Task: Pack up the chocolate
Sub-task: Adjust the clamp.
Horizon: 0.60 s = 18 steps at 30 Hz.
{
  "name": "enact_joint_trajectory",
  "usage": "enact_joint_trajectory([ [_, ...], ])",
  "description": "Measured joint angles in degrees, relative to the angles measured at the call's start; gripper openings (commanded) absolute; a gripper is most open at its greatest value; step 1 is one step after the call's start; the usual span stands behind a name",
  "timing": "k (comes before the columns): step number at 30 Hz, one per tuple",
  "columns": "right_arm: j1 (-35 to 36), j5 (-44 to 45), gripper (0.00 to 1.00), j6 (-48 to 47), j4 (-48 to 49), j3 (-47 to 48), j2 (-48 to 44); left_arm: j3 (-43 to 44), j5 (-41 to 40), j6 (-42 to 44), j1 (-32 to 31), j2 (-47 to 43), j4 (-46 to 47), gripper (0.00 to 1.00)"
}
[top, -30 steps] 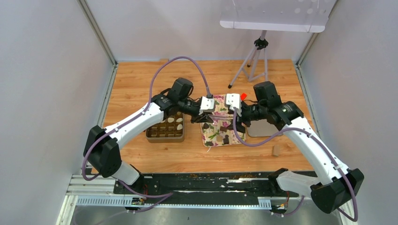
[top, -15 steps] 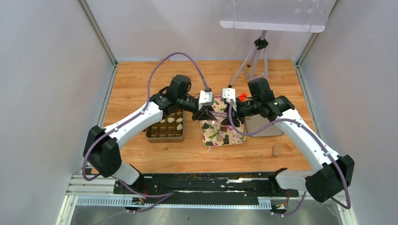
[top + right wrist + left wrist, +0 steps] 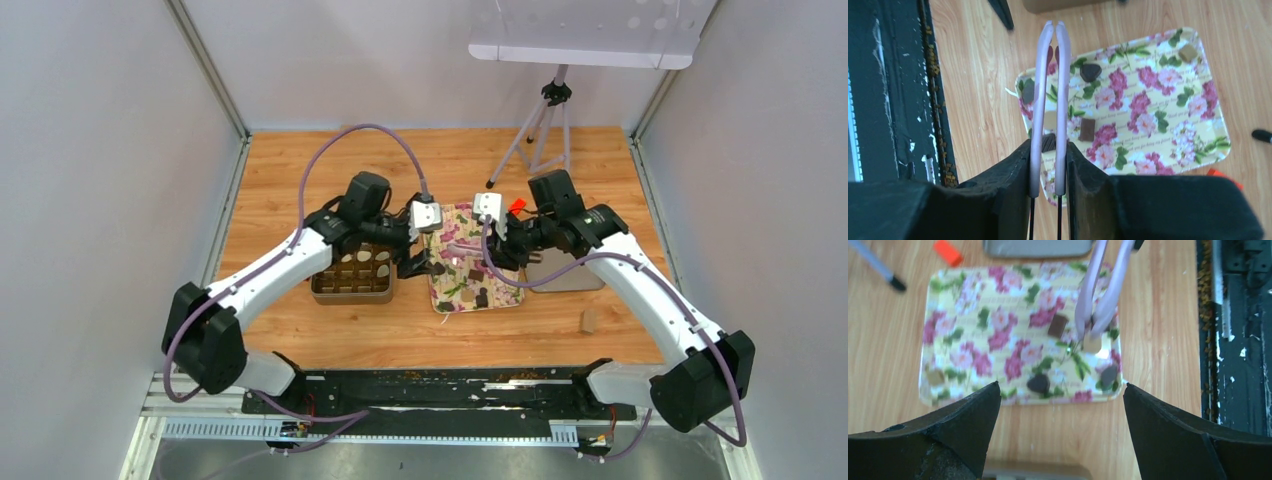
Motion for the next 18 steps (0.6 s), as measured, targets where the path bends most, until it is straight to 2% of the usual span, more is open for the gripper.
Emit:
enact_joint_trajectory([
  [4,-0.04,4.50,0.42,-0.20,-0.31,-2.40,0.11,-4.96,-4.57,-2.01,4.81,-5.73,-2.71,1.00],
  [6,-0.04,6.86,0.44,-0.02,-0.26,-4.02,0.57,-6.95,-6.91,-3.30,7.74,-9.18,-4.59,1.00],
  [9,-0.04,11.02,0.42,0.24,0.22,-6.27,2.03,-8.22,-9.77,-4.37,10.32,-13.55,-6.40,1.00],
  [13,-0.04,15.08,0.34,0.17,1.11,-7.89,4.57,-8.83,-11.17,-6.12,12.35,-18.34,-7.54,1.00],
  [18,-0.31,17.42,0.30,-0.94,1.97,-7.91,7.69,-9.86,-11.54,-8.46,15.96,-19.80,-7.13,1.00],
])
